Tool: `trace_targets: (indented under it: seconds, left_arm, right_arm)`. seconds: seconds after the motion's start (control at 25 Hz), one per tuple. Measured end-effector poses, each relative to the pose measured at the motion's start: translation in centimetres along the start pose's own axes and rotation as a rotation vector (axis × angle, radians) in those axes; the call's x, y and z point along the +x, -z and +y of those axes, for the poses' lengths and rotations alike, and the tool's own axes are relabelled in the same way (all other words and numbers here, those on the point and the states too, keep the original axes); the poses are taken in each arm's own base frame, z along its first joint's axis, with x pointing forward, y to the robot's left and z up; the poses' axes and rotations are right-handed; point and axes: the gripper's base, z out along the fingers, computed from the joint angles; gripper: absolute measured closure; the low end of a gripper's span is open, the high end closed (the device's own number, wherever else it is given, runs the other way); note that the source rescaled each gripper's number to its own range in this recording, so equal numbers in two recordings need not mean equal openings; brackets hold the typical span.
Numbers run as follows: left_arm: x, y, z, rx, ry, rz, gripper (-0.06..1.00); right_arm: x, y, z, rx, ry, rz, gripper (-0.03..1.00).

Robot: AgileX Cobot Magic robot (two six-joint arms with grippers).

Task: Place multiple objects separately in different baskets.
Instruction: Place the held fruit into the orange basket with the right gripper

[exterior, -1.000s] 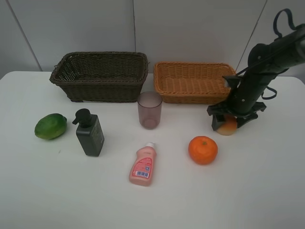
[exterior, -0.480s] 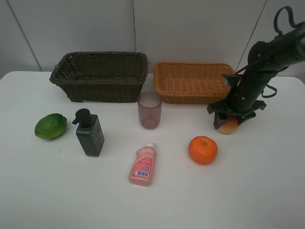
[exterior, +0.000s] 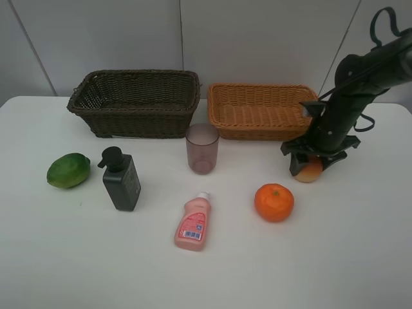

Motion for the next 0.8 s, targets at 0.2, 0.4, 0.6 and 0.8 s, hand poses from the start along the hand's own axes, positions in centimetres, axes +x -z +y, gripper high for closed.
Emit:
trace_targets:
  seconds: [0.2,0.4,0.6,0.8]
  left_arm:
    - [0.0,0.0,0.0,0.0,0.0,0.0,0.05]
    - [0.0,0.0,0.0,0.0,0.0,0.0,0.05]
    - [0.0,0.0,0.0,0.0,0.0,0.0,0.05]
    - [0.0,0.0,0.0,0.0,0.0,0.0,0.05]
  right_arm:
    - [0.1,1.1,0.0,0.0,0.016,-0.01,0.97]
    - [0.6,4.2,0.0,0.002,0.018,-0.044,0.97]
    - [0.7,7.3,0.0,0.005,0.019,-0.085,0.97]
    - [-0.6,10.4,-0.1,0.008,0.019,-0.135,0.97]
